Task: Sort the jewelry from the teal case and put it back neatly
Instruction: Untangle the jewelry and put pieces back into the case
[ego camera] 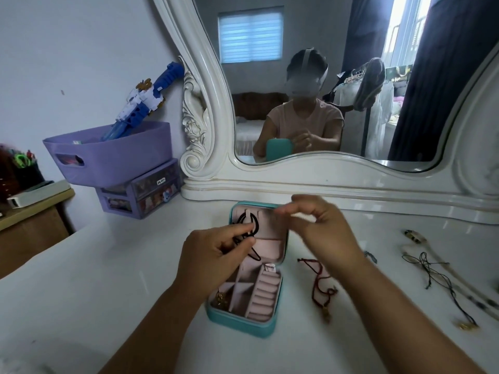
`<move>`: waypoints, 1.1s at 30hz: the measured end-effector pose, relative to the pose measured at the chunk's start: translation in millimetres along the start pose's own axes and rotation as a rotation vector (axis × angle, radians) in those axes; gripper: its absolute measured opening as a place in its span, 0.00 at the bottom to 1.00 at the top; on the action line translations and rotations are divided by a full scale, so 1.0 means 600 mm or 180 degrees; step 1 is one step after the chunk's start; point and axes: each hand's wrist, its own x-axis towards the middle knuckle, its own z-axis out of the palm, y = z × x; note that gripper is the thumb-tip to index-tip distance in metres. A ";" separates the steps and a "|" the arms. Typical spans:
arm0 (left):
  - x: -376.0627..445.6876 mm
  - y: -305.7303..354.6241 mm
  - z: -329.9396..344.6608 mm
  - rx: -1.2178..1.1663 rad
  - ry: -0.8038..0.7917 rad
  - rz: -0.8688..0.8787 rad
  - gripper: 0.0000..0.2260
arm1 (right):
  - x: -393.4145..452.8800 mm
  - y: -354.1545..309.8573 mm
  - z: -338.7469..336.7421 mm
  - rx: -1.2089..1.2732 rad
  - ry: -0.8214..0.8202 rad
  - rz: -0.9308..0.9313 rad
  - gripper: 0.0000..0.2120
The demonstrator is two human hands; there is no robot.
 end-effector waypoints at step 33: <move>-0.036 0.231 0.228 0.0558 -0.2695 0.0606 0.07 | -0.123 0.066 -0.396 -0.1182 0.0812 0.1377 0.06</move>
